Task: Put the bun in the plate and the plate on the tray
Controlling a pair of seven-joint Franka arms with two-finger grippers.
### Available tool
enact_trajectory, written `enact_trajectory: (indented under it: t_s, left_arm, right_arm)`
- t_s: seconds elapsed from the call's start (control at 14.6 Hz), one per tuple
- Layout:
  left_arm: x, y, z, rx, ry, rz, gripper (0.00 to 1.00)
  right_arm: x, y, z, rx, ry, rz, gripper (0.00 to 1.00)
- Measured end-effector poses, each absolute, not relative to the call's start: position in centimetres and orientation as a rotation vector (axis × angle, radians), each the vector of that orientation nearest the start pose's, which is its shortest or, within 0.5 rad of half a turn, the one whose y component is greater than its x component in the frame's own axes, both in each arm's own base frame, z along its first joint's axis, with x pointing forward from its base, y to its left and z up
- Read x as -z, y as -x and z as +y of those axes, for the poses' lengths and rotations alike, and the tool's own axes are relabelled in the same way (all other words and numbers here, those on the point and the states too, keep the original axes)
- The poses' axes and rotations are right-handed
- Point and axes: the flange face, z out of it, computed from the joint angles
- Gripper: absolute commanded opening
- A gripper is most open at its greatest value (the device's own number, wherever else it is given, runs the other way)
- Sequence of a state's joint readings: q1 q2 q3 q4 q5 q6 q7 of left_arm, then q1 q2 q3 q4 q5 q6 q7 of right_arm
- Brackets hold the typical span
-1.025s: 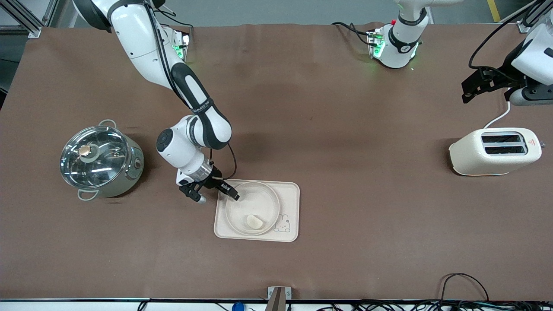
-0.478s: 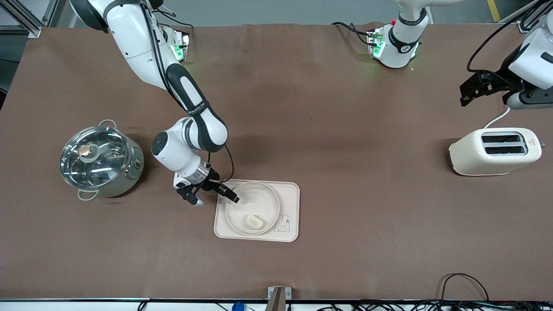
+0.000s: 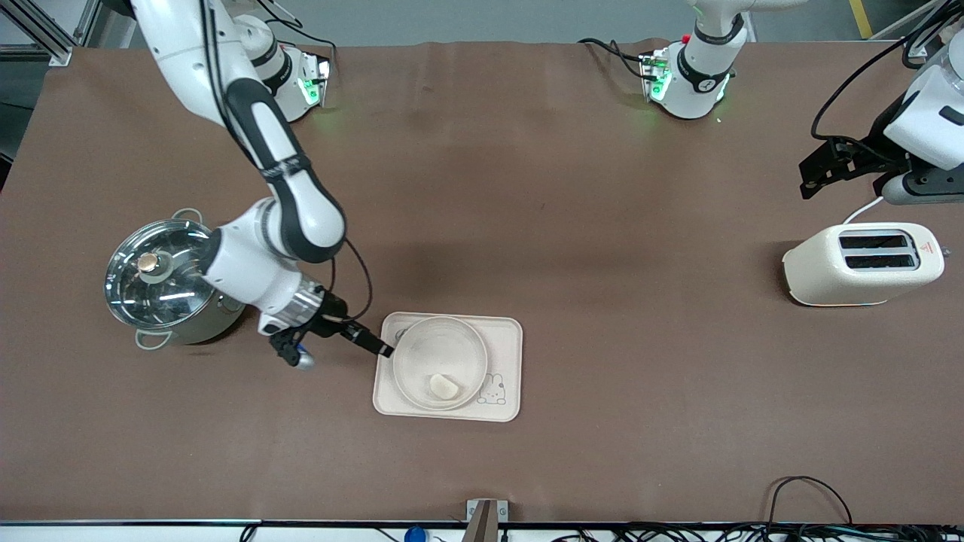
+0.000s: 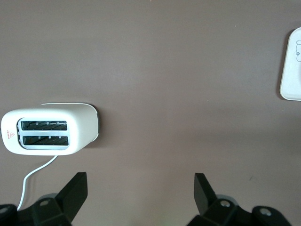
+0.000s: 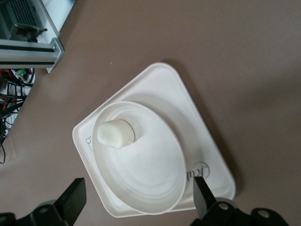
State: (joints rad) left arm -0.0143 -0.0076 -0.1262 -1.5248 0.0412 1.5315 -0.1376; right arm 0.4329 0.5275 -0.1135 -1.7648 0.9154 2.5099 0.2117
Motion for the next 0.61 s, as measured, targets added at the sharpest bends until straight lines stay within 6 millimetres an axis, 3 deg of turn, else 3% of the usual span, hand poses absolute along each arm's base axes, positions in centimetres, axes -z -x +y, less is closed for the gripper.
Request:
enact_trajectory:
  t_s: [0.34, 0.61]
  left_arm:
    - [-64.8, -54.4, -6.9, 0.033, 3.11, -0.012, 1.0]
    - [-64.7, -54.4, -7.1, 0.033, 3.111, -0.006, 1.0]
  right_arm:
    - [-35.1, -65.4, 14.6, 0.083, 2.661, 0.545, 1.0]
    - [-43.7, -64.4, 9.5, 0.118, 2.826, 0.419, 1.0]
